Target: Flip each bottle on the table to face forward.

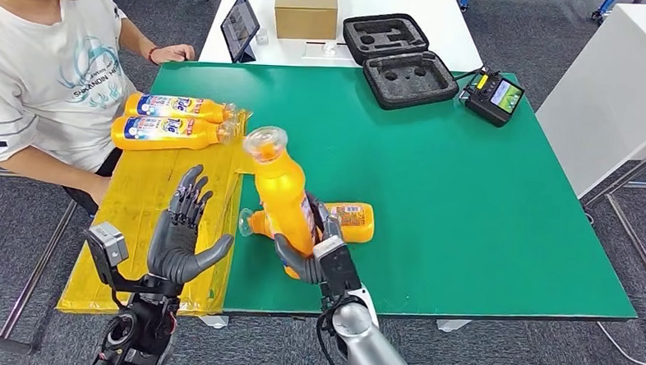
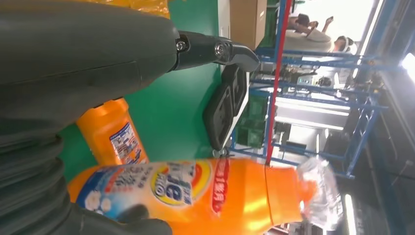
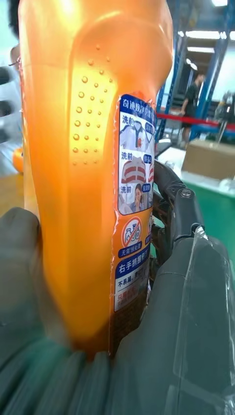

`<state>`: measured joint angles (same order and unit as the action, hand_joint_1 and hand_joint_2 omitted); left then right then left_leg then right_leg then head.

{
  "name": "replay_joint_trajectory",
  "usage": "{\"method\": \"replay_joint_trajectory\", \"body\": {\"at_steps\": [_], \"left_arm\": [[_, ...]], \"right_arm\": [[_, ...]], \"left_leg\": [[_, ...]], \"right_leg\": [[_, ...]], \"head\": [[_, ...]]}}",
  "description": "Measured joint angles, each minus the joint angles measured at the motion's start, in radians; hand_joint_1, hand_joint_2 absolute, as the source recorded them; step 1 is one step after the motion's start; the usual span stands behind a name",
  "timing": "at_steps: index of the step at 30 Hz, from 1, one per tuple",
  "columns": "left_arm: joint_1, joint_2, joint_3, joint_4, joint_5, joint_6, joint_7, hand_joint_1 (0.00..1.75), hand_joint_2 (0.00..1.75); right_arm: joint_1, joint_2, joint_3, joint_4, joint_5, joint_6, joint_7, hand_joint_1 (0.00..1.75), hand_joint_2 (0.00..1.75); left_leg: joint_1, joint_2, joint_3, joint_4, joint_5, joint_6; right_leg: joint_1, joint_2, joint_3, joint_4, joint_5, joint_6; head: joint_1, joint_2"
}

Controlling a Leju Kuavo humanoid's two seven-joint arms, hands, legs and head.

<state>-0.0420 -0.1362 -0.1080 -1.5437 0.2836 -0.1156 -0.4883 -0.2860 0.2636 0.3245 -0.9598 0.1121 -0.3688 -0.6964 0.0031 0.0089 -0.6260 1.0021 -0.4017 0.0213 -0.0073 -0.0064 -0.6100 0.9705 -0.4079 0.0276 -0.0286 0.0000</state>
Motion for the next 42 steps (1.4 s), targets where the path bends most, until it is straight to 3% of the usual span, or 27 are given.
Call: {"method": "replay_joint_trajectory", "body": {"at_steps": [11, 15, 27, 40, 41, 42], "left_arm": [[-0.036, 0.017, -0.025, 0.068, 0.043, -0.016, 0.003, 0.00, 1.75], [-0.043, 0.026, -0.028, 0.089, 0.089, -0.037, 0.011, 0.00, 1.75], [-0.028, 0.054, -0.061, 0.100, 0.195, -0.148, 0.065, 0.00, 1.75], [-0.044, 0.074, -0.073, 0.099, 0.203, -0.150, 0.093, 0.00, 1.75], [-0.044, 0.074, -0.074, 0.099, 0.203, -0.150, 0.093, 0.12, 1.75], [-0.044, 0.075, -0.075, 0.099, 0.203, -0.149, 0.093, 0.56, 1.75]], "right_arm": [[-0.031, 0.008, 0.213, 0.036, 0.122, -0.201, 0.000, 1.75, 1.75], [-0.060, 0.013, 0.259, 0.072, 0.175, -0.234, 0.005, 1.75, 1.75], [-0.132, 0.057, 0.312, 0.280, 0.242, -0.217, 0.013, 1.75, 1.75], [-0.174, 0.076, 0.308, 0.378, 0.247, -0.204, 0.025, 1.75, 1.75], [-0.174, 0.077, 0.308, 0.380, 0.248, -0.204, 0.027, 1.75, 1.75], [-0.175, 0.078, 0.308, 0.382, 0.249, -0.204, 0.028, 1.75, 1.75]], "left_leg": [[0.000, 0.000, 0.000, 0.000, 0.000, 0.000], [0.000, 0.000, 0.000, 0.000, 0.000, 0.000], [0.000, 0.001, 0.000, 0.000, 0.000, 0.000], [0.000, 0.001, 0.000, 0.000, 0.000, 0.000], [0.000, 0.001, 0.000, 0.000, 0.000, 0.000], [0.000, 0.001, 0.000, 0.000, 0.000, 0.000]], "right_leg": [[0.000, 0.000, 0.000, 0.000, 0.000, 0.000], [0.000, 0.000, 0.000, 0.000, 0.000, 0.000], [0.000, 0.000, -0.001, 0.000, 0.000, 0.000], [0.000, 0.000, -0.002, 0.000, 0.000, 0.000], [0.000, 0.000, -0.002, 0.000, 0.000, 0.000], [0.000, 0.000, -0.002, 0.000, 0.000, 0.000]], "head": [[0.000, 0.000], [0.000, 0.000], [0.000, 0.000], [0.000, 0.000], [0.000, 0.000], [0.000, 0.000]]}}
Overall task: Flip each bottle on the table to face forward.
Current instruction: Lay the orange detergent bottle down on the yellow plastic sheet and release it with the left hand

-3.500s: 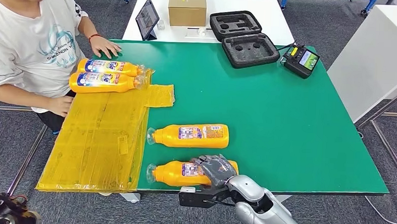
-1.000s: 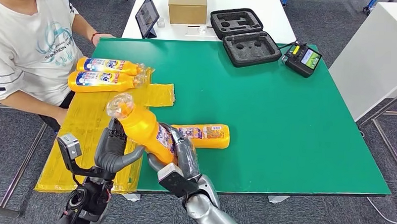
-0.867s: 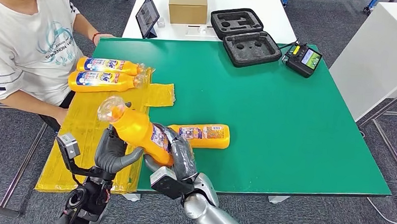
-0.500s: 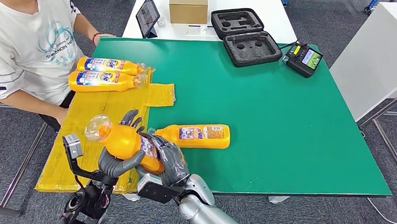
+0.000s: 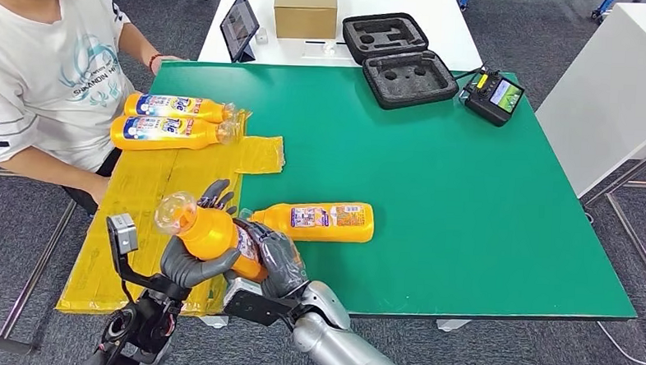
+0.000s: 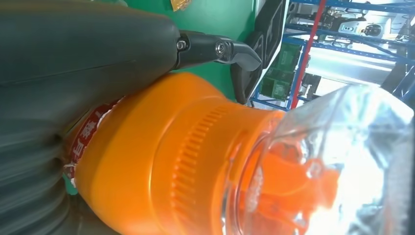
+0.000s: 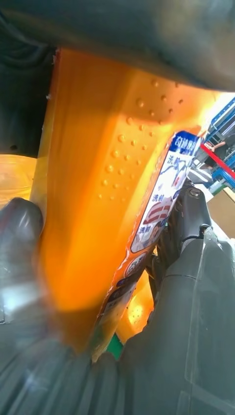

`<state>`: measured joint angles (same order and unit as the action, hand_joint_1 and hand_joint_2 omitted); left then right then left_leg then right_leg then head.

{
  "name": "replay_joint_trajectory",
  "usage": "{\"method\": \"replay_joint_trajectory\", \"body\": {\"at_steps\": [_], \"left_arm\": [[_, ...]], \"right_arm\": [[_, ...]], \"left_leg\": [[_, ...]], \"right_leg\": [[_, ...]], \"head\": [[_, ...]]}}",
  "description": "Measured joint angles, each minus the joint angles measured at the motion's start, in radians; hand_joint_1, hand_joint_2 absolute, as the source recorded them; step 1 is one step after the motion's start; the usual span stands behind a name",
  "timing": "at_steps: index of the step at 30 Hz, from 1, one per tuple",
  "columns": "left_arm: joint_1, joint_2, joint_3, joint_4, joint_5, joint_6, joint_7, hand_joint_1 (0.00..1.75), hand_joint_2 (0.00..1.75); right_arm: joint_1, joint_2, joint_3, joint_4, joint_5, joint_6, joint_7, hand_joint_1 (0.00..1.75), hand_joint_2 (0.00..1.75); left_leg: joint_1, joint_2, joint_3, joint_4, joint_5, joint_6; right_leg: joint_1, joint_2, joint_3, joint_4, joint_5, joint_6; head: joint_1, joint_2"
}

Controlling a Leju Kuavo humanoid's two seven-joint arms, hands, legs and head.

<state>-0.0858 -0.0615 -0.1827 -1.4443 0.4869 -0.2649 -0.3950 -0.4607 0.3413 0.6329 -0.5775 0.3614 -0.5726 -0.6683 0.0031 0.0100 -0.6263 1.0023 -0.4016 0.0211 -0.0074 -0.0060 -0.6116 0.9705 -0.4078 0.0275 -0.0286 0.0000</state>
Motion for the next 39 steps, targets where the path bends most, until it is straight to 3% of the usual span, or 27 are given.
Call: {"method": "replay_joint_trajectory", "body": {"at_steps": [2, 3, 14, 15, 18, 19, 20, 24, 27, 33, 39], "left_arm": [[0.002, 0.000, -0.001, 0.000, -0.003, 0.005, -0.002, 1.43, 1.75], [0.005, 0.000, -0.001, -0.001, -0.007, 0.009, -0.006, 1.75, 1.75], [0.015, 0.000, -0.017, -0.018, -0.114, 0.079, -0.042, 1.75, 1.75], [0.014, -0.001, -0.018, -0.018, -0.118, 0.085, -0.044, 1.75, 1.75], [0.012, -0.002, -0.021, -0.018, -0.125, 0.097, -0.048, 1.75, 1.75], [0.011, -0.002, -0.022, -0.018, -0.126, 0.100, -0.049, 1.75, 1.75], [0.010, -0.004, -0.022, -0.018, -0.126, 0.105, -0.049, 1.75, 1.75], [0.002, -0.009, -0.020, -0.018, -0.125, 0.133, -0.052, 1.75, 1.75], [-0.004, -0.013, -0.014, -0.020, -0.148, 0.187, -0.078, 1.75, 1.75], [-0.018, -0.018, 0.041, -0.029, -0.320, 0.418, -0.192, 1.75, 1.75], [-0.028, -0.019, 0.072, -0.032, -0.359, 0.467, -0.212, 1.75, 1.75]], "right_arm": [[0.000, 0.002, 0.000, 0.003, 0.007, 0.000, 0.003, 1.75, 1.75], [0.000, 0.003, 0.000, 0.005, 0.010, 0.000, 0.004, 1.75, 1.75], [0.001, 0.005, -0.007, 0.010, 0.017, -0.005, -0.002, 1.75, 1.75], [0.002, 0.005, -0.009, 0.010, 0.019, -0.006, -0.002, 1.52, 1.75], [0.003, 0.006, -0.013, 0.010, 0.025, -0.009, -0.002, 0.21, 1.75], [0.004, 0.007, -0.014, 0.009, 0.027, -0.012, -0.003, 0.00, 1.75], [0.005, 0.009, -0.015, 0.009, 0.029, -0.015, -0.004, 0.00, 1.75], [0.008, 0.011, -0.018, 0.006, 0.034, -0.033, -0.004, 0.00, 0.00], [0.013, 0.009, -0.021, -0.017, 0.040, -0.051, 0.000, 0.00, 0.00], [0.065, -0.018, -0.031, -0.190, 0.117, -0.100, 0.056, 0.00, 0.00], [0.099, -0.042, -0.039, -0.319, 0.152, -0.107, 0.074, 0.00, 0.00]], "left_leg": [[0.000, 0.000, 0.000, 0.000, 0.000, 0.000], [0.000, 0.000, 0.000, 0.000, 0.000, 0.000], [0.000, 0.000, 0.000, 0.000, 0.000, 0.000], [0.000, 0.000, 0.000, 0.000, 0.000, 0.000], [0.000, 0.000, 0.000, 0.000, 0.000, 0.000], [0.000, 0.000, 0.000, 0.000, 0.000, 0.000], [0.000, 0.000, 0.000, 0.000, 0.000, 0.000], [0.000, 0.000, 0.000, 0.000, 0.000, 0.000], [0.000, 0.000, 0.000, 0.000, 0.000, 0.000], [0.000, 0.000, 0.000, 0.000, 0.000, 0.000], [0.000, 0.000, 0.000, 0.000, 0.000, 0.000]], "right_leg": [[0.000, 0.000, 0.000, 0.000, 0.000, 0.000], [0.000, 0.000, 0.000, 0.000, 0.000, 0.000], [0.000, 0.000, 0.000, 0.000, 0.000, 0.000], [0.000, 0.000, 0.000, 0.000, 0.000, 0.000], [0.000, 0.000, 0.000, 0.000, 0.000, 0.000], [0.000, 0.000, 0.000, 0.000, 0.000, 0.000], [0.000, 0.000, 0.000, 0.000, 0.000, 0.000], [0.000, 0.000, 0.000, 0.000, 0.000, 0.000], [0.000, 0.000, 0.000, 0.000, 0.000, 0.000], [0.000, 0.000, 0.000, 0.000, 0.000, 0.000], [0.000, 0.000, 0.000, 0.000, 0.000, 0.000]], "head": [[0.000, 0.000], [0.000, 0.000], [0.000, 0.000], [0.000, 0.000], [0.000, 0.000], [0.000, 0.000], [0.000, 0.000], [0.000, 0.000], [0.000, 0.000], [0.000, 0.000], [0.000, 0.000]]}}
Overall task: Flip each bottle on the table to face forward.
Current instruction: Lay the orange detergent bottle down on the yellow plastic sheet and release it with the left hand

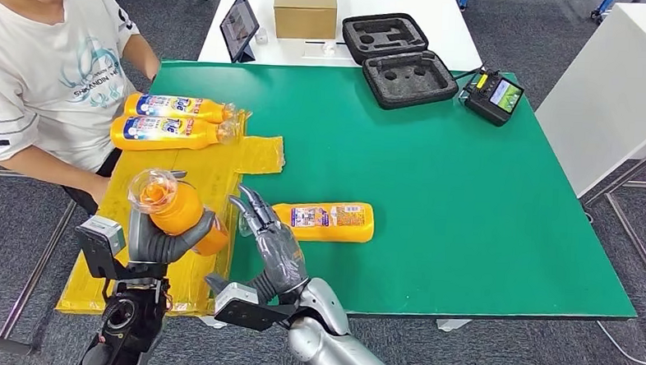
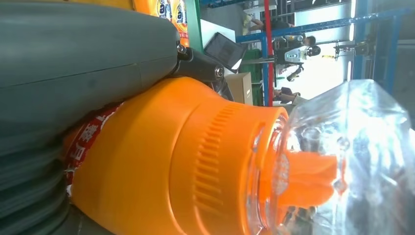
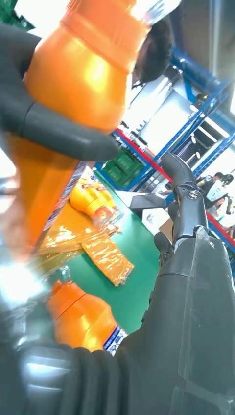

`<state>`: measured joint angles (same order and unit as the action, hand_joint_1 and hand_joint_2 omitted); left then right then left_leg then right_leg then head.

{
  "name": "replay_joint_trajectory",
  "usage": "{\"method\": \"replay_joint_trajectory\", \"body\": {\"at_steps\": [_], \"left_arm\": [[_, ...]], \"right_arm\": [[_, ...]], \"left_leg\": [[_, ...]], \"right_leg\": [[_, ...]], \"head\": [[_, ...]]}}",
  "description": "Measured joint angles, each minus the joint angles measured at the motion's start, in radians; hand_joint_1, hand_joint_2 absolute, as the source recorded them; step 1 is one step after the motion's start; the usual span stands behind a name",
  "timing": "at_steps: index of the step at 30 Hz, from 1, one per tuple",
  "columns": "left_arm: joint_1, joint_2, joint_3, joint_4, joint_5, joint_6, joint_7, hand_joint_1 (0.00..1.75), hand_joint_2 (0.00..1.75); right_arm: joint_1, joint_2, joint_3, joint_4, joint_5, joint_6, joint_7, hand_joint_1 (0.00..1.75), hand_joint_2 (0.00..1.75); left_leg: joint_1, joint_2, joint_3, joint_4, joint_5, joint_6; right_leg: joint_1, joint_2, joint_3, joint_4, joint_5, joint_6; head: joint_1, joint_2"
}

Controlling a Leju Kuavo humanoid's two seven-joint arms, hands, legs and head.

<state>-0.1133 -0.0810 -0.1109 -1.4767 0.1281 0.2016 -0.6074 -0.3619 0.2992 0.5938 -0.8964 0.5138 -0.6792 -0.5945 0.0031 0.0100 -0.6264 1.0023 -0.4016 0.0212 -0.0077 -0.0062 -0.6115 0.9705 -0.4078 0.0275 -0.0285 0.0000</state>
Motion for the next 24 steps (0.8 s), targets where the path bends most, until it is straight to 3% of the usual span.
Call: {"method": "replay_joint_trajectory", "body": {"at_steps": [6, 13, 17, 20, 24], "left_arm": [[-0.020, -0.004, 0.038, 0.001, -0.161, 0.249, -0.080, 1.75, 1.75], [-0.066, 0.015, 0.070, 0.034, -0.354, 0.454, -0.075, 1.75, 1.75], [-0.153, 0.055, 0.056, 0.165, -0.691, 0.432, 0.060, 1.75, 1.75], [-0.236, 0.085, 0.022, 0.314, -0.902, 0.341, 0.159, 1.75, 1.75], [-0.331, 0.112, -0.020, 0.516, -1.011, 0.264, 0.202, 1.75, 1.75]], "right_arm": [[0.074, 0.006, -0.096, -0.173, 0.177, -0.013, -0.083, 0.00, 0.00], [0.142, 0.000, -0.168, -0.421, 0.224, -0.015, -0.102, 0.00, 0.00], [0.149, -0.013, -0.139, -0.462, 0.200, -0.015, -0.074, 0.00, 1.75], [0.139, -0.026, -0.072, -0.455, 0.181, 0.002, -0.026, 0.00, 1.75], [0.116, -0.038, 0.013, -0.428, 0.165, 0.033, -0.003, 0.00, 1.75]], "left_leg": [[0.000, -0.001, 0.000, 0.000, 0.000, 0.000], [0.000, -0.001, 0.000, 0.000, 0.000, 0.000], [0.000, -0.001, 0.000, 0.000, 0.001, 0.000], [0.000, -0.001, 0.000, 0.000, 0.002, -0.001], [0.000, 0.002, 0.000, 0.000, 0.002, -0.001]], "right_leg": [[0.000, 0.000, 0.000, 0.000, 0.000, 0.000], [0.000, 0.000, 0.000, 0.000, 0.000, 0.000], [0.000, -0.001, 0.000, 0.000, 0.000, 0.000], [0.000, 0.000, 0.000, 0.000, 0.002, -0.002], [0.000, 0.000, 0.000, 0.001, 0.002, -0.002]], "head": [[0.000, 0.000], [0.000, 0.000], [0.000, 0.000], [0.000, 0.000], [0.000, 0.000]]}}
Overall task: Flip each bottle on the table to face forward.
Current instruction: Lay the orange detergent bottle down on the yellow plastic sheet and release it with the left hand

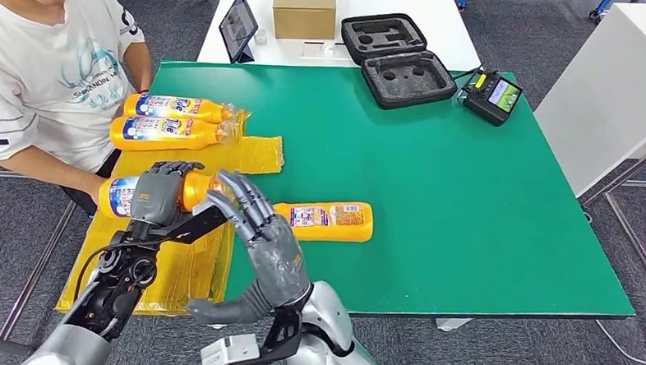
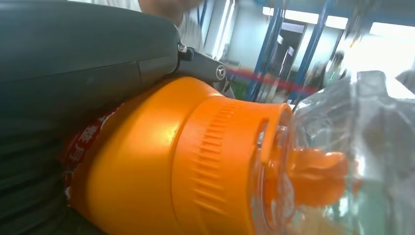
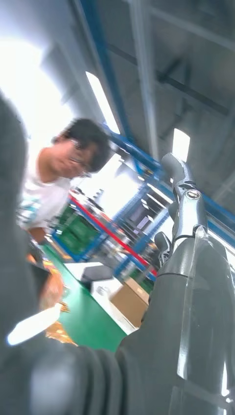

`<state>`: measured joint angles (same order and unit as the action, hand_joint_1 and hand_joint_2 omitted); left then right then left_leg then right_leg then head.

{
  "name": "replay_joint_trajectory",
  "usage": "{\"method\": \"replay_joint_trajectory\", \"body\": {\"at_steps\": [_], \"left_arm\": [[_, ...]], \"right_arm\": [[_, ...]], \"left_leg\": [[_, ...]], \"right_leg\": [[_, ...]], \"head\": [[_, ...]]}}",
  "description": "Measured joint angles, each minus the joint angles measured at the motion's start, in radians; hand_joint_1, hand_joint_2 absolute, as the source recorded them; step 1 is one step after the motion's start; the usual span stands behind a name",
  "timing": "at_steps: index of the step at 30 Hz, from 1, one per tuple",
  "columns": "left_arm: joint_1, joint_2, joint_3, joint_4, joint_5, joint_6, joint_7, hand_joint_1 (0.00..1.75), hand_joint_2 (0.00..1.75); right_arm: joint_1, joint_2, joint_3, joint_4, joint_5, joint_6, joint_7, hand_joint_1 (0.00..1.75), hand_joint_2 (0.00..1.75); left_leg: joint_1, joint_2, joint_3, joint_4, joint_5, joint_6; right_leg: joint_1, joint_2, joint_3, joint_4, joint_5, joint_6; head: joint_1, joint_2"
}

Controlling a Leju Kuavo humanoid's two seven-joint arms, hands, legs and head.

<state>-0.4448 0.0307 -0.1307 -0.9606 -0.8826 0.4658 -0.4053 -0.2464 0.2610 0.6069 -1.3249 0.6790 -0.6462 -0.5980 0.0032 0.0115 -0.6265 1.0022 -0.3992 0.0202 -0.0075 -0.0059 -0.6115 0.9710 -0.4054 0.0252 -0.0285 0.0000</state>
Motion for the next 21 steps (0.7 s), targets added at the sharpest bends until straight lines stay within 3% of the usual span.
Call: {"method": "replay_joint_trajectory", "body": {"at_steps": [10, 20, 21], "left_arm": [[-0.130, 0.044, -0.051, 0.338, -0.117, -0.190, 0.055, 1.75, 1.75], [-0.197, 0.056, -0.058, 0.453, -0.137, -0.234, 0.082, 1.75, 1.75], [-0.200, 0.057, -0.058, 0.458, -0.132, -0.242, 0.080, 1.67, 1.75]], "right_arm": [[-0.048, -0.009, 0.090, 0.054, -0.023, 0.049, 0.009, 0.00, 1.75], [-0.051, -0.009, 0.106, 0.077, -0.023, 0.052, 0.009, 0.00, 1.75], [-0.051, -0.009, 0.106, 0.078, -0.022, 0.052, 0.009, 0.00, 1.75]], "left_leg": [[0.000, -0.001, 0.000, 0.000, 0.000, 0.000], [0.001, -0.001, 0.006, -0.001, 0.000, -0.002], [0.001, -0.001, 0.006, -0.001, 0.000, -0.002]], "right_leg": [[0.000, 0.000, 0.000, 0.000, 0.000, 0.000], [0.000, 0.000, 0.006, 0.000, 0.000, -0.001], [0.000, 0.000, 0.006, 0.000, 0.000, -0.001]], "head": [[0.000, 0.000], [0.000, 0.000], [0.000, 0.000]]}}
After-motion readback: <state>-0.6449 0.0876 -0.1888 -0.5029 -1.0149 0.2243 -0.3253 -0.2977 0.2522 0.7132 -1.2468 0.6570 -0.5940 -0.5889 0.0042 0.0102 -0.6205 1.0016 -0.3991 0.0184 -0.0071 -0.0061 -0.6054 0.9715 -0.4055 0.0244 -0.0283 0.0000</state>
